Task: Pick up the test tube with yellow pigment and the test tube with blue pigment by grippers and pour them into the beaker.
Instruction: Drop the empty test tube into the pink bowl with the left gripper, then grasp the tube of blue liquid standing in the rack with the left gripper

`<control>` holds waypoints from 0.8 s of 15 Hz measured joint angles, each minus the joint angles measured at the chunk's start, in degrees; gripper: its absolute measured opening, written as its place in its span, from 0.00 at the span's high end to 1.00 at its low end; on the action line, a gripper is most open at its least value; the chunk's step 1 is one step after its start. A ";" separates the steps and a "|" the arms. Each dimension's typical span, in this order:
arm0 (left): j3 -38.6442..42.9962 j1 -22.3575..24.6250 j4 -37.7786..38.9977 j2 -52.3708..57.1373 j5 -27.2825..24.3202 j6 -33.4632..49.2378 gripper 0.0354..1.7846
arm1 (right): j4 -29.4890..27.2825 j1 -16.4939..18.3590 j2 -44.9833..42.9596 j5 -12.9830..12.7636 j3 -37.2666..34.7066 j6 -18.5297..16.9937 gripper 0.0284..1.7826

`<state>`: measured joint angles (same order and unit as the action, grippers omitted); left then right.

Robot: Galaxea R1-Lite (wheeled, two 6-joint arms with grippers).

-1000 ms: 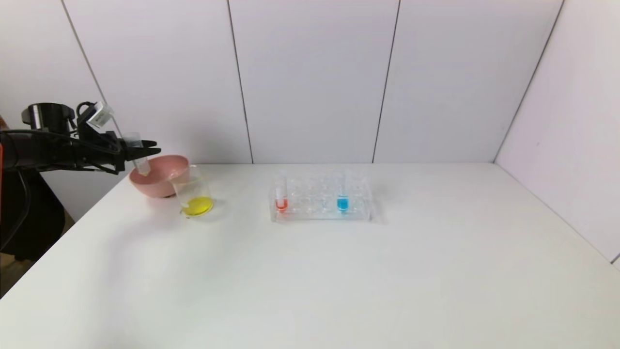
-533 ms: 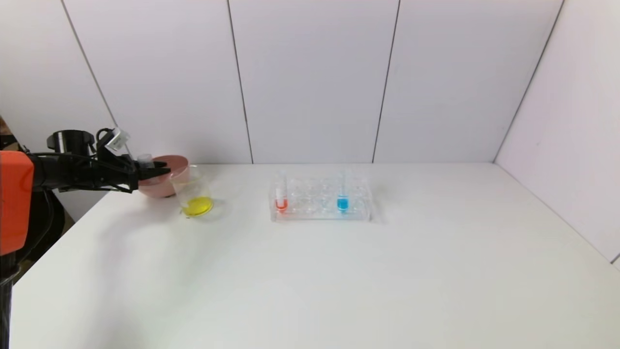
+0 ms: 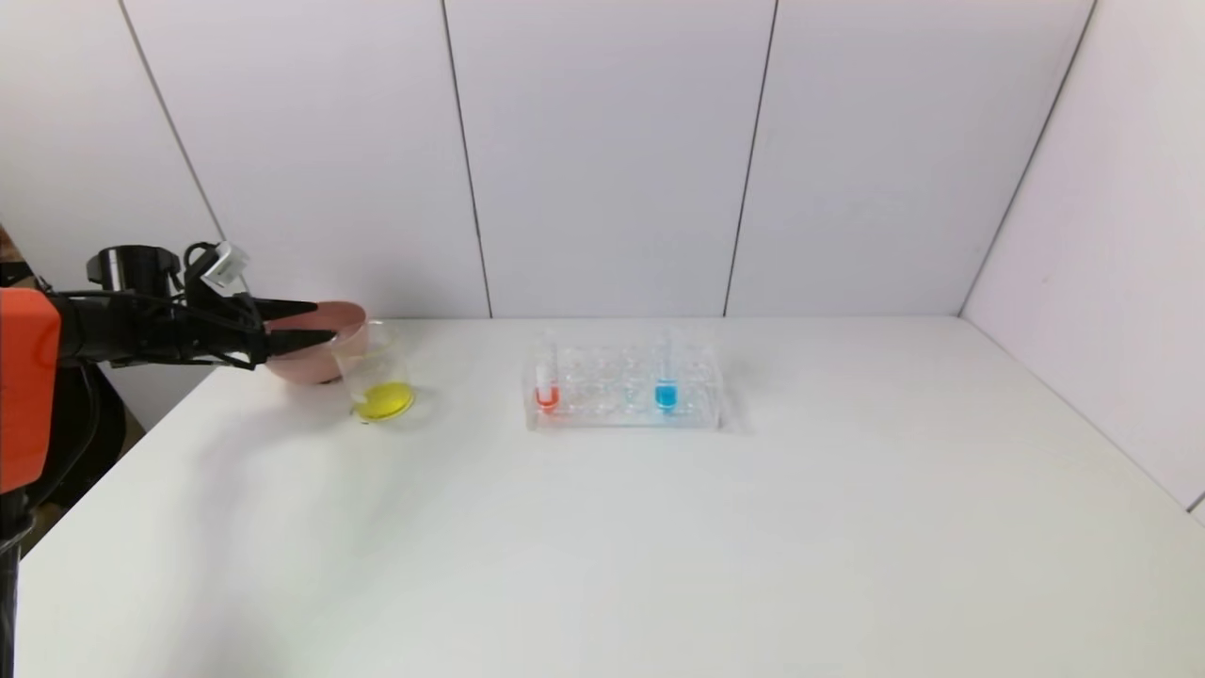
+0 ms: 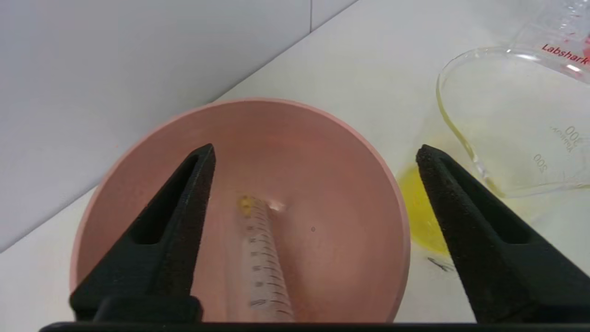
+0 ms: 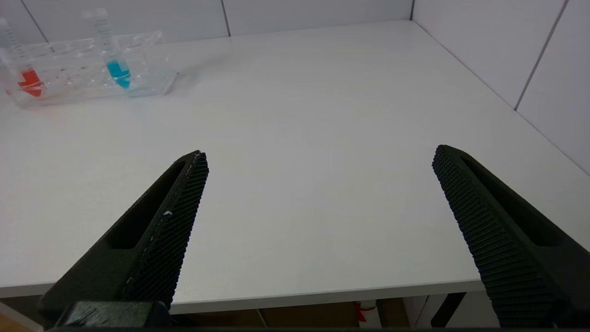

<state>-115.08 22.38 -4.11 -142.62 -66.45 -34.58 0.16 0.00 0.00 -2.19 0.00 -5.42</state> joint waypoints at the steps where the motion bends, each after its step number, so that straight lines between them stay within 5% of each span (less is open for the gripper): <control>1: 0.11 -0.01 -0.18 1.19 0.28 0.18 0.08 | 0.00 0.00 0.00 0.00 0.00 0.00 0.00; 4: 0.78 -0.59 -1.89 7.36 4.27 2.40 0.00 | 0.00 0.00 0.00 0.00 0.00 0.00 0.00; 7: 1.90 -2.12 -2.41 16.13 16.96 6.73 0.00 | 0.00 0.00 0.00 -0.01 0.00 0.00 0.00; 10: 3.10 -5.90 -2.58 25.15 34.58 12.57 0.00 | 0.00 0.00 0.00 0.00 0.00 0.02 0.00; 12: 3.34 -11.34 -3.88 30.24 51.36 16.68 0.00 | 0.00 0.00 0.00 0.00 0.00 0.00 0.00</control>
<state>-111.74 11.04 -7.98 -112.37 -15.09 -17.91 0.16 0.00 0.00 -2.19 0.00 -5.42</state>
